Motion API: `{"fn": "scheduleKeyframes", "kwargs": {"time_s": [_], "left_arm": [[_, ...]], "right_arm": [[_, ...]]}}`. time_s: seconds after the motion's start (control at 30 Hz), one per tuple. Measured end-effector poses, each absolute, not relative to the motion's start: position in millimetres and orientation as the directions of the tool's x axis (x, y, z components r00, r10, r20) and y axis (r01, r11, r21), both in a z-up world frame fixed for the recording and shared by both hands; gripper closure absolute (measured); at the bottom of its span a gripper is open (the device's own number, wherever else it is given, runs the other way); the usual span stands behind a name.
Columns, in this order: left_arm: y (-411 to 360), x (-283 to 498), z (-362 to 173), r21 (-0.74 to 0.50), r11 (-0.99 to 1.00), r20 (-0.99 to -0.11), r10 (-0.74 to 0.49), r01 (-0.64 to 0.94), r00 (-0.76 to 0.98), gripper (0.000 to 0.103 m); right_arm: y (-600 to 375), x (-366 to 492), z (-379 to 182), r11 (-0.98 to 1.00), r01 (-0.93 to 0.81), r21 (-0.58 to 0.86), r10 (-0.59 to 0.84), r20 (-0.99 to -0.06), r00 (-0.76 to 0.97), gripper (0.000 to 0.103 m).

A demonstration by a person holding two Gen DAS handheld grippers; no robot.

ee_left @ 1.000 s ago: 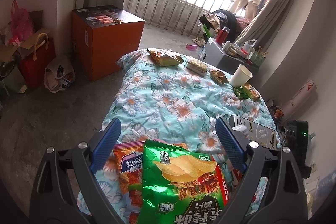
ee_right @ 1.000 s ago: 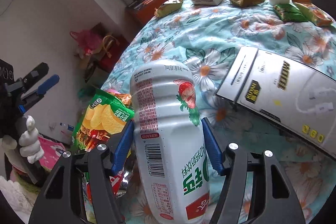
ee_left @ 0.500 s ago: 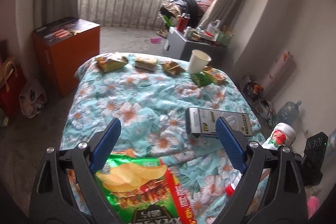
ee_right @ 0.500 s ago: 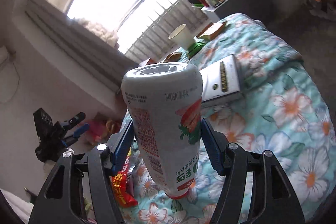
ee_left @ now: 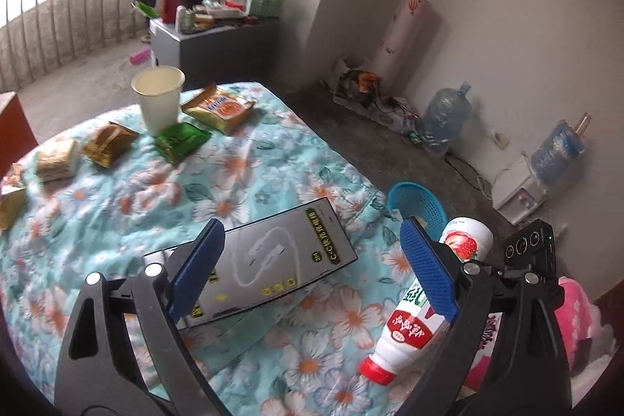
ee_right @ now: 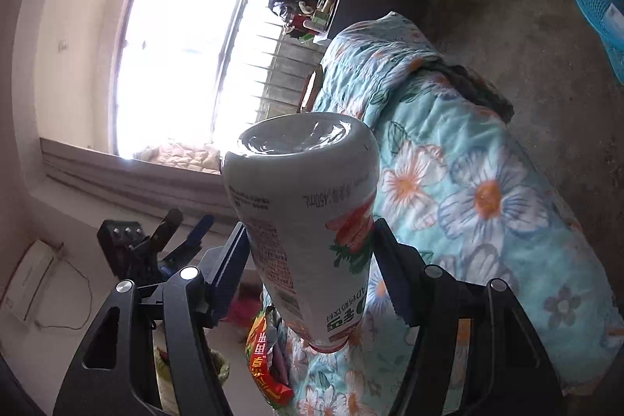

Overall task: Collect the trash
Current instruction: 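Grasp the grey charging-cable box with the left tool while the right tool holds the bottle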

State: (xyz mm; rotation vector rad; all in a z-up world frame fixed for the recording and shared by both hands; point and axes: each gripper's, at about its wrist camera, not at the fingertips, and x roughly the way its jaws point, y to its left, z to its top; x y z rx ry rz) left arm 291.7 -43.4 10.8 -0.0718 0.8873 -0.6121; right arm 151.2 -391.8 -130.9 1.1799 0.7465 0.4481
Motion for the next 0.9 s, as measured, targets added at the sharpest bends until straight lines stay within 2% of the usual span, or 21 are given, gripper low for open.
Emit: {"fn": "scheduleKeyframes", "kwargs": {"time_s": [0.07, 0.23, 0.3, 0.43, 0.53, 0.7, 0.9], "left_arm": [[-56, 322, -12, -0.347, 0.799, -0.744, -0.553, 0.491, 0.375, 0.016], [-70, 373, -60, -0.201, 0.829, -0.834, -0.424, 0.522, 0.354, 0.016], [-56, 394, -74, -0.254, 0.855, -0.844, -0.425, 0.453, 0.329, 0.016], [-3, 417, -100, -0.419, 0.891, -0.851, -0.452, 0.176, 0.267, 0.016], [28, 407, -106, -0.495, 0.866, -0.832, -0.497, 0.078, 0.245, 0.016], [59, 367, -109, -0.655, 0.753, -0.753, -0.642, -0.061, 0.146, 0.016], [45, 288, -96, -0.662, 0.749, -0.749, -0.662, 0.012, -0.01, 0.016]], "right_arm": [[-394, 148, -133, 0.329, 0.065, 0.942, 0.675, -0.283, 0.682, 0.041], [-402, 148, -135, 0.319, 0.065, 0.945, 0.683, -0.277, 0.676, 0.041], [-403, 150, -136, 0.318, 0.062, 0.946, 0.687, -0.275, 0.672, 0.041], [-405, 153, -140, 0.307, 0.063, 0.95, 0.696, -0.269, 0.665, 0.041], [-407, 156, -144, 0.298, 0.064, 0.952, 0.703, -0.265, 0.66, 0.041], [-410, 159, -149, 0.285, 0.071, 0.956, 0.707, -0.259, 0.658, 0.041], [-409, 162, -147, 0.292, 0.083, 0.953, 0.716, -0.275, 0.642, 0.041]]}}
